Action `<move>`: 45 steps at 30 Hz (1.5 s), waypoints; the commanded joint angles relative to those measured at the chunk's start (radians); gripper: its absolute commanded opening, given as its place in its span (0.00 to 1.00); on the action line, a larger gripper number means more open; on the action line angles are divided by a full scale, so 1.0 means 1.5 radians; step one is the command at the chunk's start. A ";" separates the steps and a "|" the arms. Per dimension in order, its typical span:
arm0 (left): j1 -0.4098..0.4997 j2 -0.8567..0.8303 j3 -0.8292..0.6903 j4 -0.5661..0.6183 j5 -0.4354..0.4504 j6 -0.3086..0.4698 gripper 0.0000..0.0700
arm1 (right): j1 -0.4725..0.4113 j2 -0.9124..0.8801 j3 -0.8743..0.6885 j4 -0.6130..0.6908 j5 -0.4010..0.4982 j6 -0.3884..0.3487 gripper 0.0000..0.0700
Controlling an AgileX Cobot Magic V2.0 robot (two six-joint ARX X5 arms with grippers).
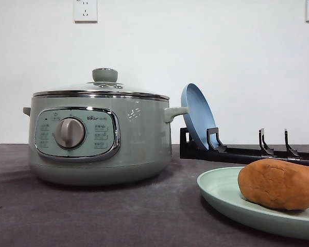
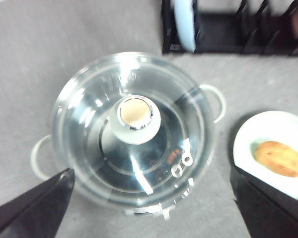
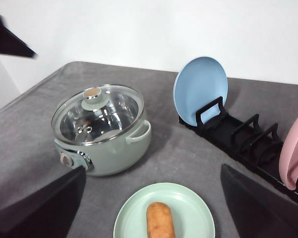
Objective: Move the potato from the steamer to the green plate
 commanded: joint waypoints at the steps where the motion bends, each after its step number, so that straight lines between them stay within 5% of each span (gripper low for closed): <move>1: -0.004 -0.039 -0.020 0.007 0.002 0.017 0.91 | 0.003 0.003 0.011 0.005 0.002 -0.010 0.78; 11: -0.004 -0.385 -0.374 0.178 0.020 0.046 0.91 | 0.003 0.003 0.011 -0.014 0.002 -0.045 0.78; 17: -0.004 -0.571 -0.560 0.285 0.031 -0.008 0.91 | 0.003 0.003 0.008 -0.068 0.003 -0.058 0.77; 30: -0.004 -0.630 -0.632 0.253 0.032 -0.051 0.90 | 0.003 0.003 -0.056 -0.099 -0.003 -0.057 0.76; 32: -0.004 -0.630 -0.632 0.251 0.032 -0.052 0.76 | 0.003 0.003 -0.057 -0.100 -0.003 -0.056 0.70; 33: -0.004 -0.630 -0.632 0.249 0.032 -0.052 0.52 | 0.003 0.003 -0.057 -0.100 -0.003 -0.054 0.50; 34: -0.004 -0.630 -0.632 0.245 0.032 -0.052 0.22 | 0.003 0.003 -0.057 -0.102 -0.003 -0.053 0.20; 35: -0.004 -0.630 -0.632 0.242 0.032 -0.052 0.05 | 0.003 0.003 -0.057 -0.104 -0.003 -0.054 0.02; 45: -0.004 -0.630 -0.632 0.238 0.031 -0.052 0.03 | 0.003 0.003 -0.057 -0.093 -0.001 -0.050 0.01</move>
